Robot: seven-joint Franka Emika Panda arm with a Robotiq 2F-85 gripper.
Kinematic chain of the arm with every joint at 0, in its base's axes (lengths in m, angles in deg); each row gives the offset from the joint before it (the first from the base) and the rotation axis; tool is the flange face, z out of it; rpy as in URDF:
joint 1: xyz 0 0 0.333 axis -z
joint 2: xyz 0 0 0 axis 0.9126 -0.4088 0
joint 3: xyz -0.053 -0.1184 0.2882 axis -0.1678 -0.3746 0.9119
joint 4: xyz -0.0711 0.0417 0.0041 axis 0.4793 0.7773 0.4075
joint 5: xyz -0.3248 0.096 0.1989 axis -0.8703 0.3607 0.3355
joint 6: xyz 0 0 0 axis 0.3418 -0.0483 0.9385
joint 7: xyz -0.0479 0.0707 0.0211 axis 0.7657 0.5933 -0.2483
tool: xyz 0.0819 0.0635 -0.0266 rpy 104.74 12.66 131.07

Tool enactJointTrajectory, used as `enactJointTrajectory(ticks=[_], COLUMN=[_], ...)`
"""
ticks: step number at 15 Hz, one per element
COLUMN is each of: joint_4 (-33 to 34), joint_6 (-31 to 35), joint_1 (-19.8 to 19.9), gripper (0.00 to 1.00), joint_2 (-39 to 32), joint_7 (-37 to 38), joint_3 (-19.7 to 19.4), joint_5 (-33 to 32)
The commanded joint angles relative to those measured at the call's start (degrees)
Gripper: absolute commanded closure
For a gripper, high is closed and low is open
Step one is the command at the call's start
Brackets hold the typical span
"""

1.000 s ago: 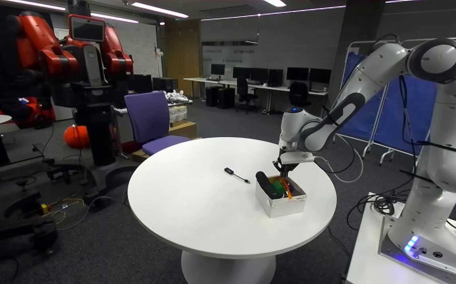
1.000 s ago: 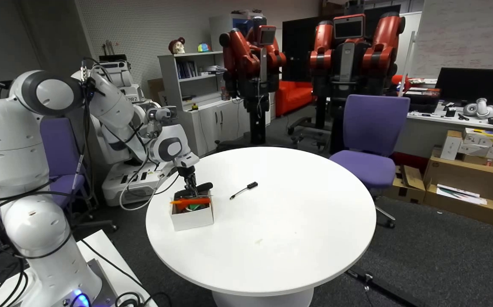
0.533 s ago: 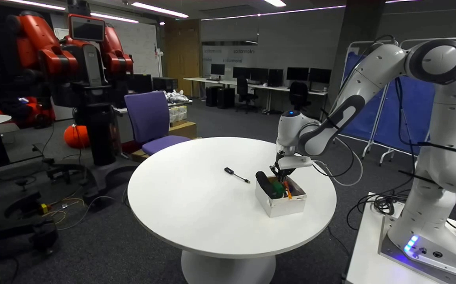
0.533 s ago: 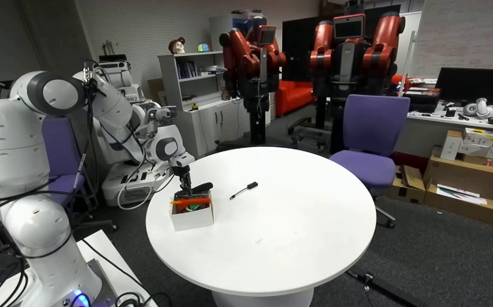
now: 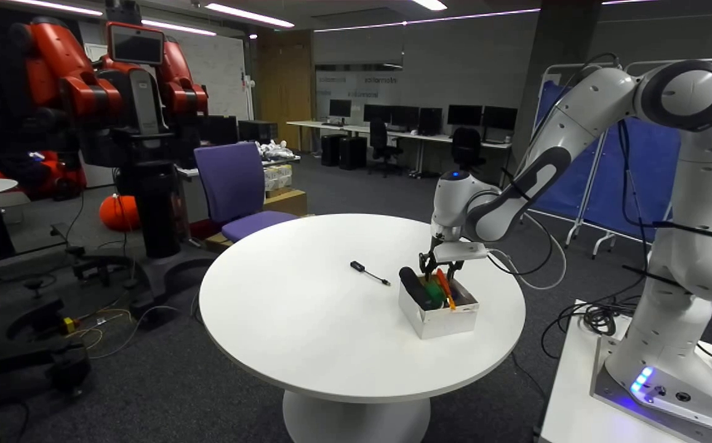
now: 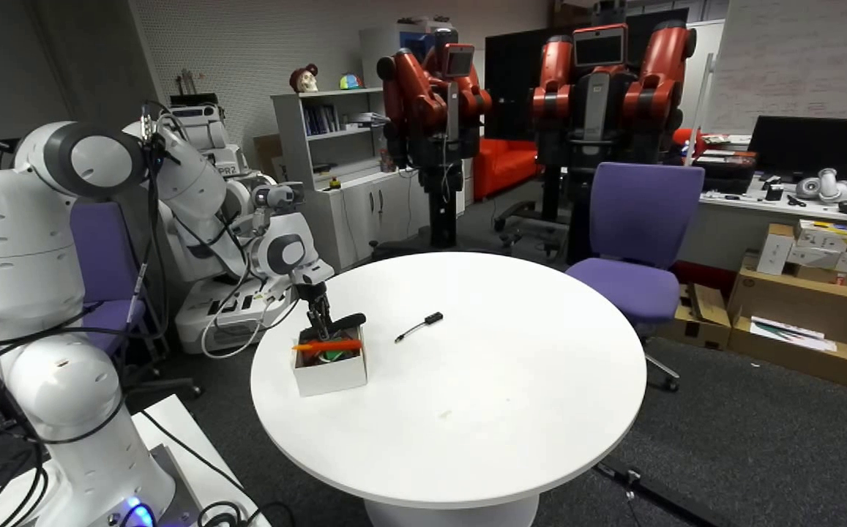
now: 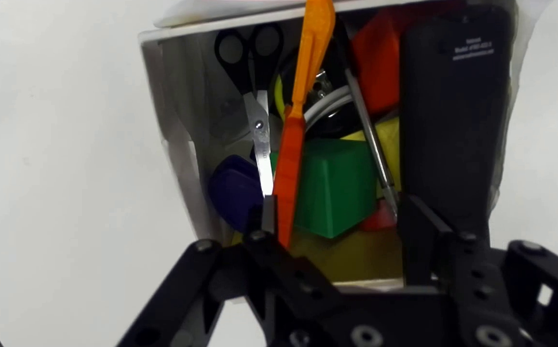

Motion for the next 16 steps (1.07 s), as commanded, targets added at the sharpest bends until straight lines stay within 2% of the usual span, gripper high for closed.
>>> enactJointTrajectory(ticks=[1, 6, 11, 16], joint_4=[-0.21, 5.65, 17.32, 24.77], joint_6=[-0.01, -1.51, -5.93, -4.28], joint_1=[1.39, 6.18, 8.88, 7.37], gripper=[0.01, 0.0, 0.0, 0.0], joint_2=[3.4, 3.37, -4.58, -12.96], joint_7=[-1.76, -8.56, -13.17, -16.0], joint_3=[-0.56, -2.56, -6.09, -8.43], joint_5=[2.41, 9.28, 6.41, 4.05])
